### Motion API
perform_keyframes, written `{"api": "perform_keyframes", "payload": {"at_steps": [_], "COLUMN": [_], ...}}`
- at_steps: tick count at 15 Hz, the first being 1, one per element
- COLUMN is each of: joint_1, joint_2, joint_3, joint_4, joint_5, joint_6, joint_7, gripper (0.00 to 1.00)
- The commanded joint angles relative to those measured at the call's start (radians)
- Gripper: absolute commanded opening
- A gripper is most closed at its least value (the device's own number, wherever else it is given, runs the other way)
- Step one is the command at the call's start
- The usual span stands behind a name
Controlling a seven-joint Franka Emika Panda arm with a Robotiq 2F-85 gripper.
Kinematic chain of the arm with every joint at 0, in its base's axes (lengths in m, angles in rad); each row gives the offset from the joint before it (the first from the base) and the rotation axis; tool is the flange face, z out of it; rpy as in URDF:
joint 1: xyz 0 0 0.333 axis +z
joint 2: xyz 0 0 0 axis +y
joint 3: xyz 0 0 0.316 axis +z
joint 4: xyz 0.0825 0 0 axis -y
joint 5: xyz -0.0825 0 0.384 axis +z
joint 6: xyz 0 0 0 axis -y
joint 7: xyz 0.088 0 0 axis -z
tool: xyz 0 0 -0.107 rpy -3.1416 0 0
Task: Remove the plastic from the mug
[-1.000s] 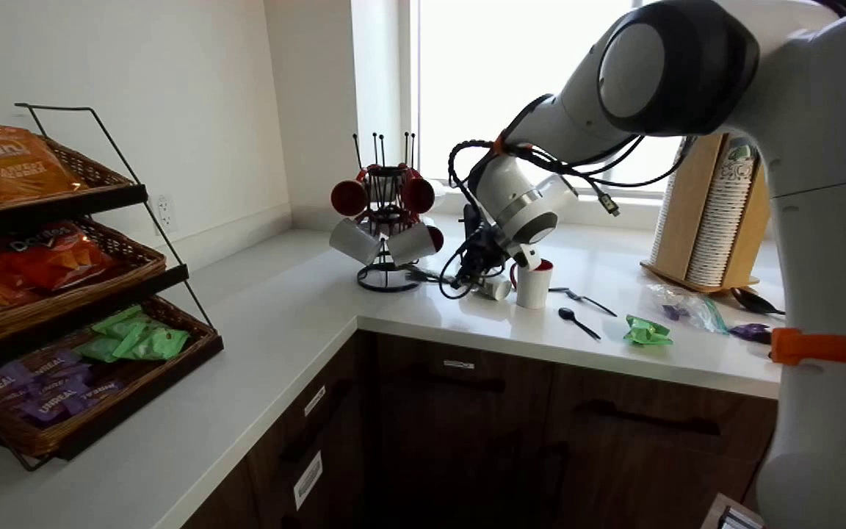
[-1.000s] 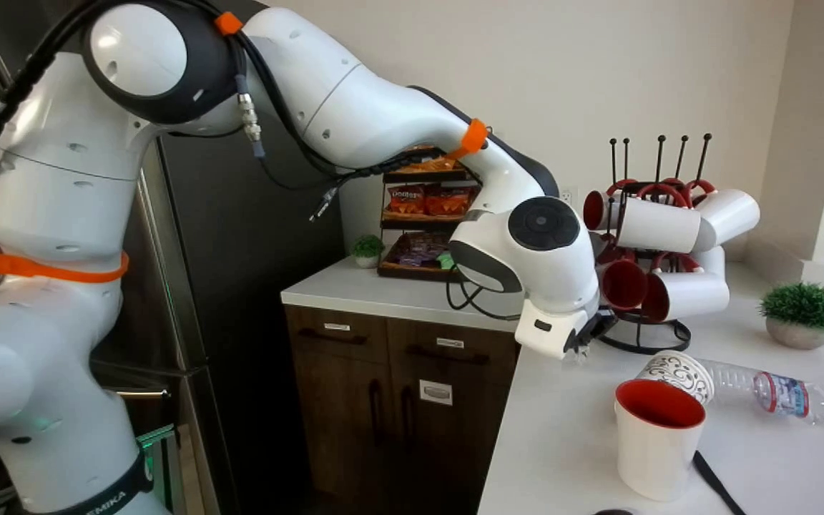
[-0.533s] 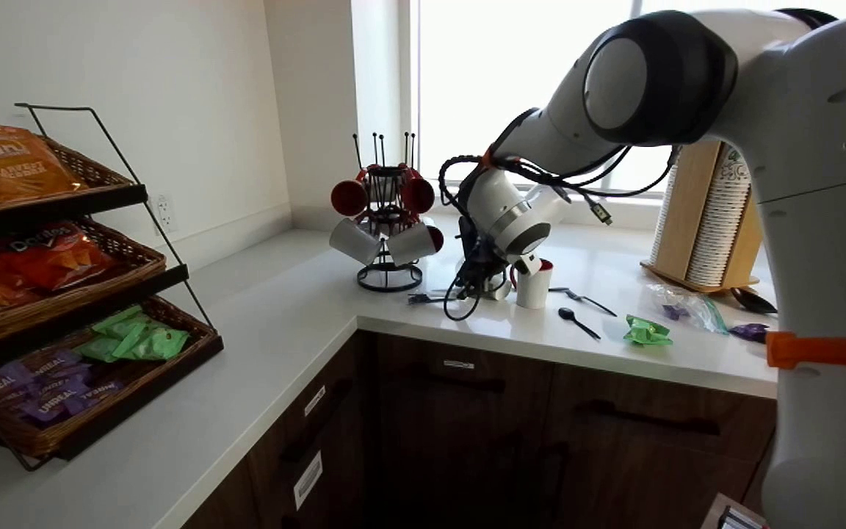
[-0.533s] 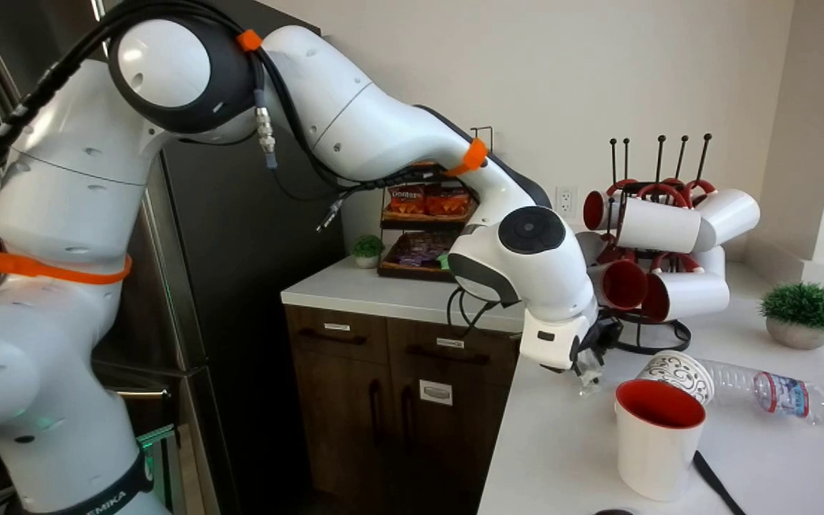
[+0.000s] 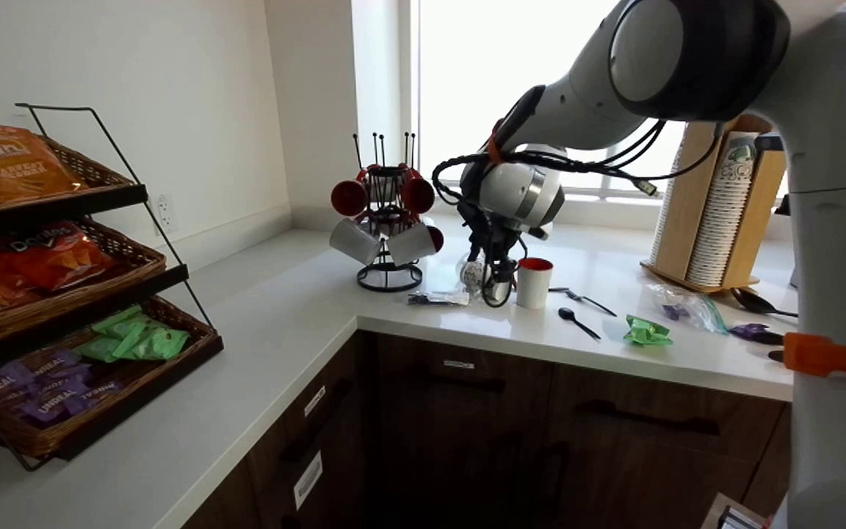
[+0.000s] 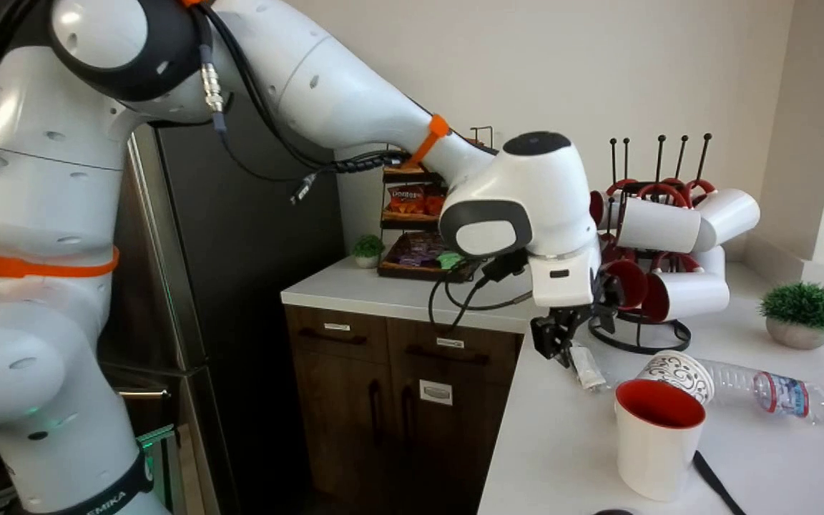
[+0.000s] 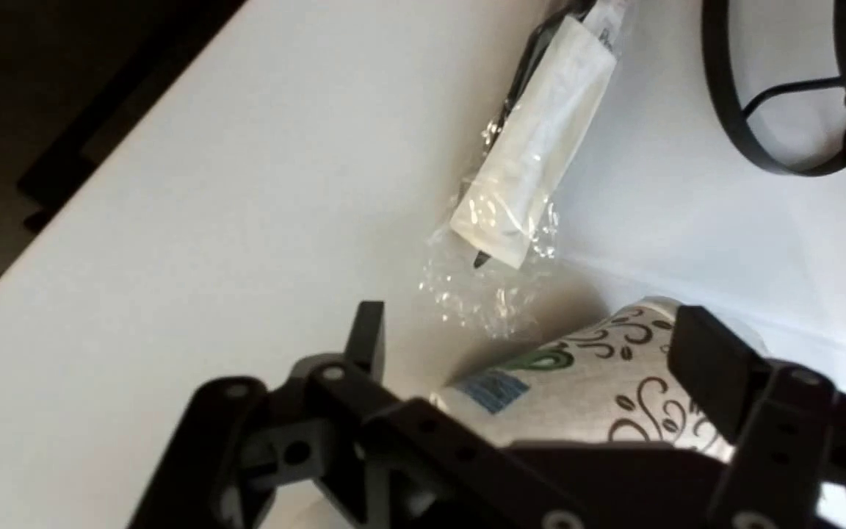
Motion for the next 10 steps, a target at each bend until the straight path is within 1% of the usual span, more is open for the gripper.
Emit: {"api": "perform_keyframes", "payload": {"at_steps": [1, 4, 7, 10], "joint_1": [-0.025, -0.063, -0.094, -0.116], "joint_2": [-0.191, -0.298, -0.393, -0.436], "joint_3": [-0.001, 0.027, 0.061, 0.079], "joint_4": [-0.056, -0.032, -0.040, -0.034], "joint_5": [-0.250, -0.374, -0.420, -0.421], "joint_6": [-0.191, -0.378, -0.546, -0.696], "joint_7": [-0.005, -0.070, -0.173, -0.300], "gripper": [1.00, 1.00, 1.00, 1.00]}}
